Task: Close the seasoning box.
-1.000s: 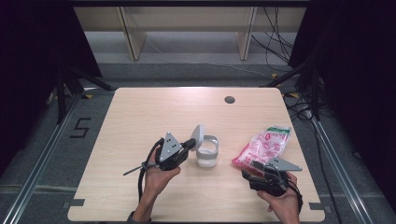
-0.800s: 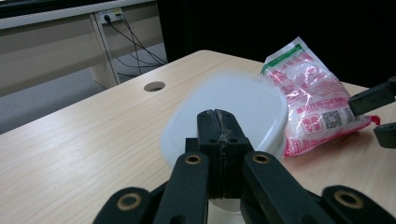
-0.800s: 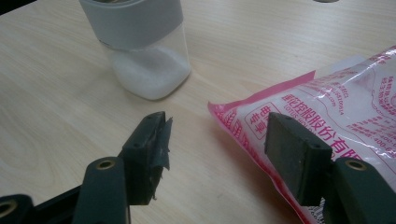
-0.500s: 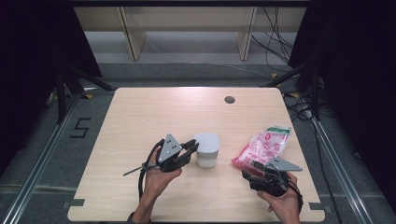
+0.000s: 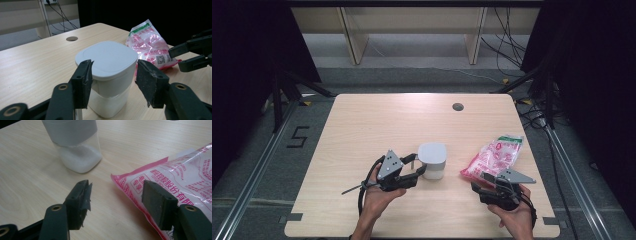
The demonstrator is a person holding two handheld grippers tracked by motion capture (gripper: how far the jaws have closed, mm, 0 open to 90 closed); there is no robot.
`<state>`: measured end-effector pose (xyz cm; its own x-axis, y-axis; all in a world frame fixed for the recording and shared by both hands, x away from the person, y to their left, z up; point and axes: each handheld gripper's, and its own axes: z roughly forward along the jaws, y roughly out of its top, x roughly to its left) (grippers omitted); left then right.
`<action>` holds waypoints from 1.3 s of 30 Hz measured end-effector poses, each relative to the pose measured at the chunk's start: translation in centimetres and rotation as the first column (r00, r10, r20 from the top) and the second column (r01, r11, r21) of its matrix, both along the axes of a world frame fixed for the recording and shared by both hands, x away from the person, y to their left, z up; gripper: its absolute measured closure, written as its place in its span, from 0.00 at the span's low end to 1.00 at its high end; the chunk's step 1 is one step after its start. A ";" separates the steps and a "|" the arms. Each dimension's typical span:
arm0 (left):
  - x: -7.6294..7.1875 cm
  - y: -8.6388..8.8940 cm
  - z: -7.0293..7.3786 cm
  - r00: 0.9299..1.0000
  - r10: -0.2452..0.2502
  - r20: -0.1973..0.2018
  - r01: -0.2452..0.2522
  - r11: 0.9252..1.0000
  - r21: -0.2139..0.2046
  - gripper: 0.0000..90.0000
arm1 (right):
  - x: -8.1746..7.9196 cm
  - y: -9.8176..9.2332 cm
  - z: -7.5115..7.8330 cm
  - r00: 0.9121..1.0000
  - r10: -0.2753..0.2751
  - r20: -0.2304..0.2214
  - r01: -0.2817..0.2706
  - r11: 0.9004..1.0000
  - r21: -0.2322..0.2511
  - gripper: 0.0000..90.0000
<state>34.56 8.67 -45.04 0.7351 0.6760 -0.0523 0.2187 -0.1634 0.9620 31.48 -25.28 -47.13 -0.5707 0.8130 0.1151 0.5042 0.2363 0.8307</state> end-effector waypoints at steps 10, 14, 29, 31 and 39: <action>-1.1 0.0 -0.8 1.000 0.004 -0.012 -0.004 1.000 0.031 0.40 | -0.2 0.1 0.1 1.000 -0.004 -0.014 0.004 1.000 0.007 0.43; -1.4 0.3 -1.1 1.000 0.011 -0.024 -0.010 1.000 0.027 0.38 | -0.2 0.1 0.1 1.000 0.008 -0.004 -0.007 1.000 0.025 0.41; -2.4 0.7 -3.0 0.998 0.017 -0.066 -0.014 0.999 0.042 0.33 | 0.0 0.0 -0.2 0.999 0.044 0.023 -0.045 0.999 0.023 0.39; -2.5 0.6 -3.3 0.998 0.012 -0.068 -0.010 0.999 0.032 0.32 | -0.1 0.0 -0.1 0.999 0.042 0.021 -0.042 0.999 0.024 0.39; -3.2 0.3 -4.5 0.996 0.008 -0.087 -0.004 0.999 0.040 0.31 | -0.2 0.3 -0.2 0.999 0.050 0.020 -0.050 0.999 0.003 0.39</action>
<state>31.36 9.02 -49.49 0.7248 0.6833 -0.0886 0.3024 -0.1999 0.9320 31.28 -25.03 -47.30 -0.6131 0.7828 0.1065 0.4753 0.2578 0.8412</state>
